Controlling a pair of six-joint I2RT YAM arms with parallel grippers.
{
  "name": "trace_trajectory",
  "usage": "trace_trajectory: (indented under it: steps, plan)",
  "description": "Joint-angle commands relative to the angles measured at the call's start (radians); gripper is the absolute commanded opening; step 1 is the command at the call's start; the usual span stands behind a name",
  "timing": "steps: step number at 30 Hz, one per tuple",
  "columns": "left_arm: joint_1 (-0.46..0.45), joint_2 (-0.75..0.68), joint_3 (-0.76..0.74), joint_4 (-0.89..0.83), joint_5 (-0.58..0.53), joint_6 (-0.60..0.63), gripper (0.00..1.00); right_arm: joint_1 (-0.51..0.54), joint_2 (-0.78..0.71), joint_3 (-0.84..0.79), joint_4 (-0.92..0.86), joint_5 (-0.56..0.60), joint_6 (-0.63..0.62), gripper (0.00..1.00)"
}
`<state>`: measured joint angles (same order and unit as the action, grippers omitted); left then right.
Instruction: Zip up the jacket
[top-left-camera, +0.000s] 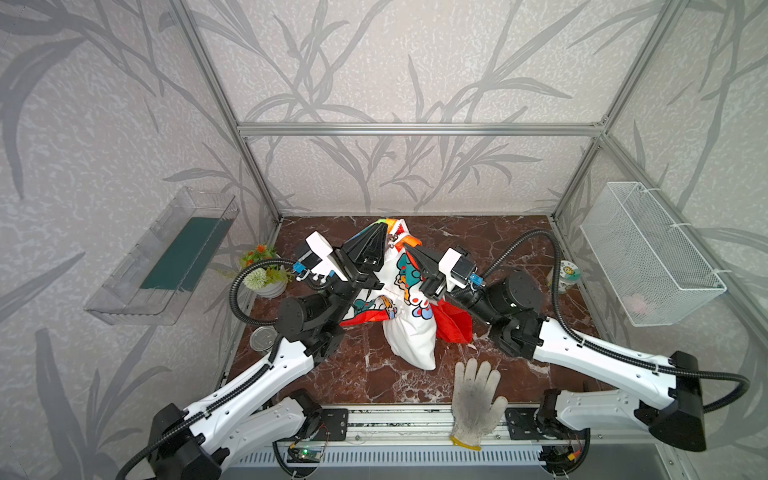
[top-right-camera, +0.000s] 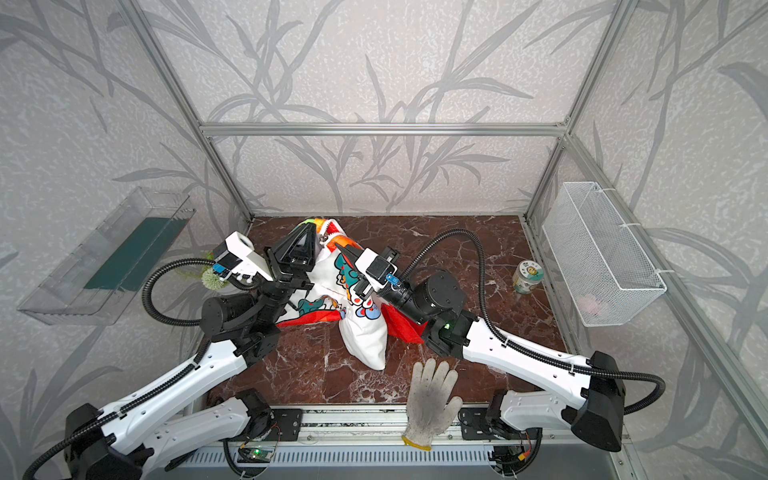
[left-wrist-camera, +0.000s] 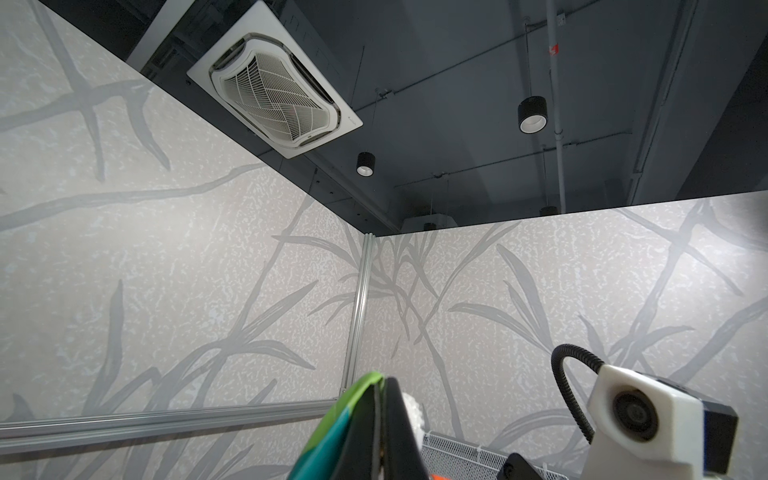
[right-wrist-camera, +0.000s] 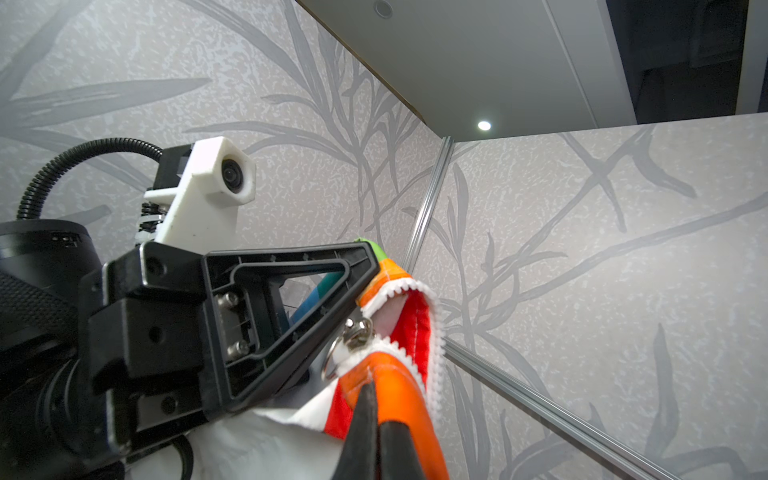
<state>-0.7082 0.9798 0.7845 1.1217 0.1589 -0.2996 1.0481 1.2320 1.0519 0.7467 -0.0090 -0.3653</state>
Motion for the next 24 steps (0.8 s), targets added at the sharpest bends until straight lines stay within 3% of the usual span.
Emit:
trace_trajectory:
  steps: [1,24]
  plan:
    - [-0.006,-0.006,0.001,0.038,-0.009,0.031,0.0,0.005,-0.019,0.031,0.062,0.004,0.012,0.0]
    - [-0.019,-0.018,-0.009,0.013,0.0,0.053,0.0,0.005,-0.032,0.034,0.057,0.014,0.016,0.0]
